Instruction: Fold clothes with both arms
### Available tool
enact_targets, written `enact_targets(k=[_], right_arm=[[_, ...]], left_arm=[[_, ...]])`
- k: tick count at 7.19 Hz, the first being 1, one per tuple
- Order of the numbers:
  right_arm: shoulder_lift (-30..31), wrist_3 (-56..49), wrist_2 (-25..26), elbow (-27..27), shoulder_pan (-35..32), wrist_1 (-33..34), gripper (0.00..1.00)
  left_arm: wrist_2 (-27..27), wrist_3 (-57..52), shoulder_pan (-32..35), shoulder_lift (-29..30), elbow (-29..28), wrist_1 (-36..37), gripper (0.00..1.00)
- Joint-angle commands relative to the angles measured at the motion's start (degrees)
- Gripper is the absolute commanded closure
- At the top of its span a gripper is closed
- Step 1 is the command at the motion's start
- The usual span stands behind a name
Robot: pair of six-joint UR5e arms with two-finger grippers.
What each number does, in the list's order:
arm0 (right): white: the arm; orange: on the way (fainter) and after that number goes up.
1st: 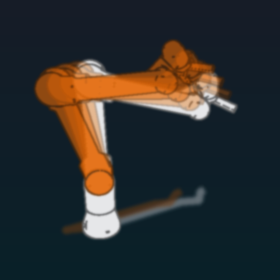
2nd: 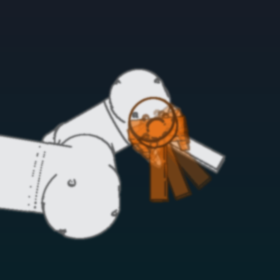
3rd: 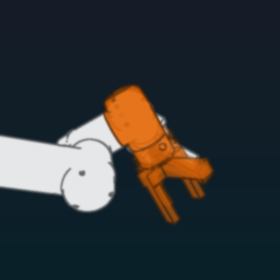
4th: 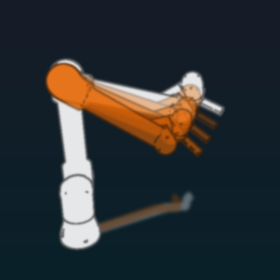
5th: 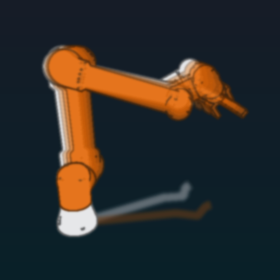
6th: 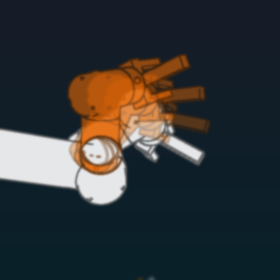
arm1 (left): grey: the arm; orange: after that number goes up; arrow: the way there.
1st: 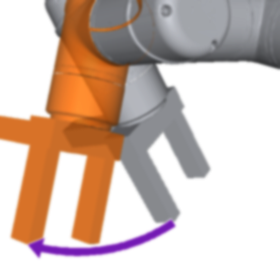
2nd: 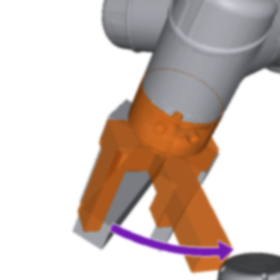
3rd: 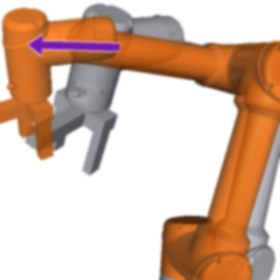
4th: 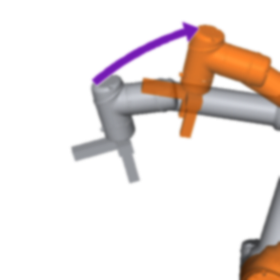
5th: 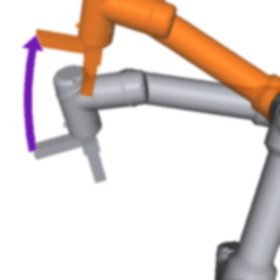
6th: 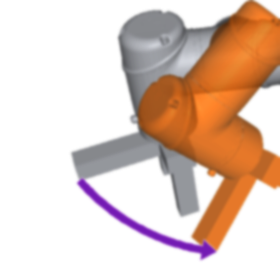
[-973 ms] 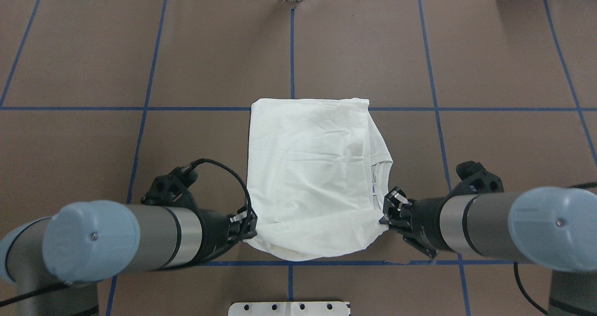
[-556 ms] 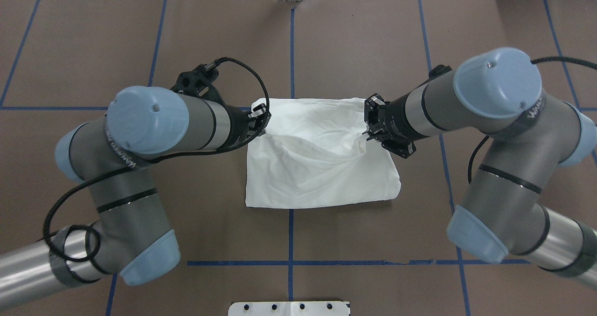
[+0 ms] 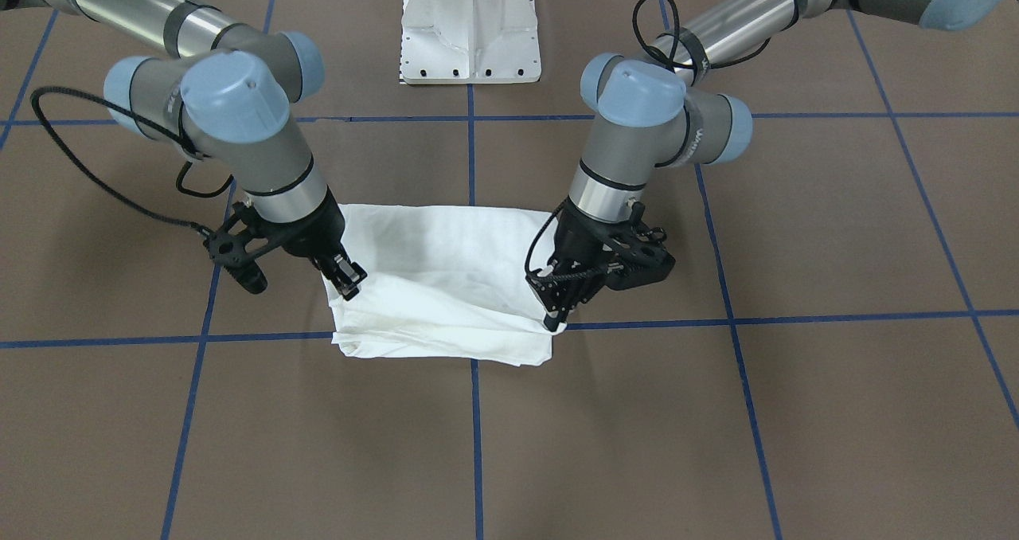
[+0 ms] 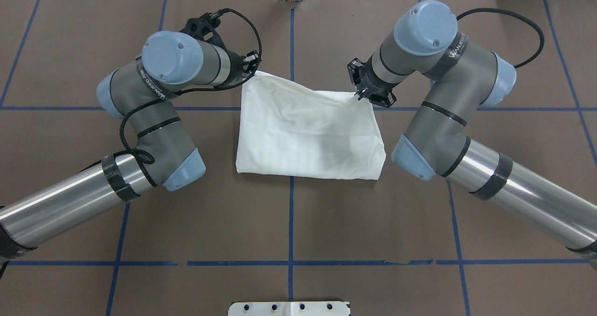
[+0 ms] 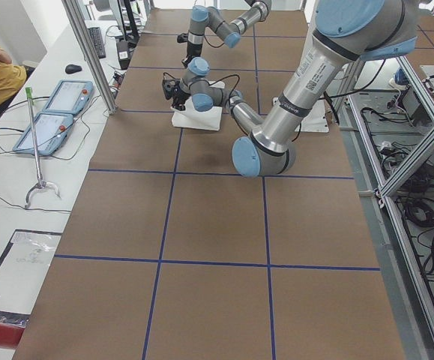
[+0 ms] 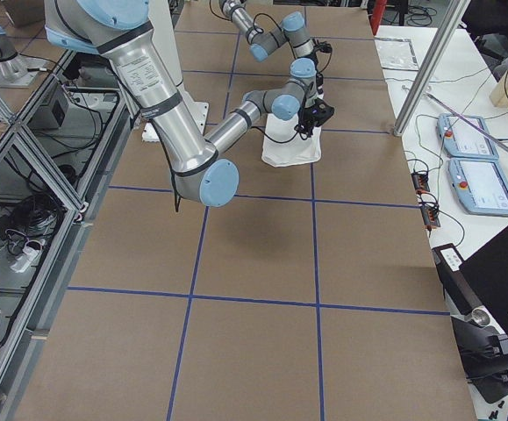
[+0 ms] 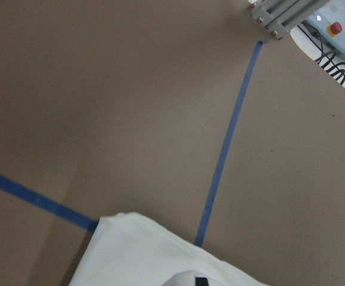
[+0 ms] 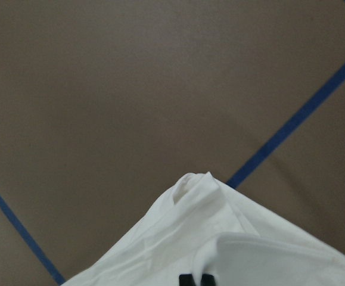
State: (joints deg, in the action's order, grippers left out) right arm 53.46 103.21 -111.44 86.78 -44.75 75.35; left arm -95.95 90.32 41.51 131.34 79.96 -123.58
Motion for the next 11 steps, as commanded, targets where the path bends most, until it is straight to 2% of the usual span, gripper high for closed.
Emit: enact_targets(k=[1,2,4,5,7,8,11], right_arm=[[-0.9,-18.9,-4.3,-10.3,-9.0,-3.9,0.0],[0.4,-25.5,-5.3,-11.2,-12.3,-3.9,0.0],[3.0,-30.6,-6.2,-11.5,-15.1,-3.9,0.0],[5.1,-37.2,-8.7,-11.4,-18.1,-3.9,0.0],[9.7,-51.5,-12.2,-11.1,-27.5,-3.1,0.0],[12.9,-60.8,-14.6,-11.4,-32.3,-3.1,0.0],[22.2,-81.8,-21.7,-11.1,-42.1,-2.4,0.0]], left_arm=[[-3.2,-7.4,8.6,0.0,-2.6,-1.0,0.0],[-5.6,-11.6,10.0,-1.6,-2.4,-1.1,0.0],[-6.9,-17.8,10.9,-5.4,-1.3,-1.7,0.0],[-10.3,-25.7,13.4,-9.6,1.8,-1.6,0.0],[-18.2,-44.5,20.7,-18.0,5.7,-1.6,0.0],[-19.6,-52.4,24.7,-21.2,7.2,-1.5,0.0],[-29.5,-77.8,38.8,-27.8,7.1,2.3,0.0]])
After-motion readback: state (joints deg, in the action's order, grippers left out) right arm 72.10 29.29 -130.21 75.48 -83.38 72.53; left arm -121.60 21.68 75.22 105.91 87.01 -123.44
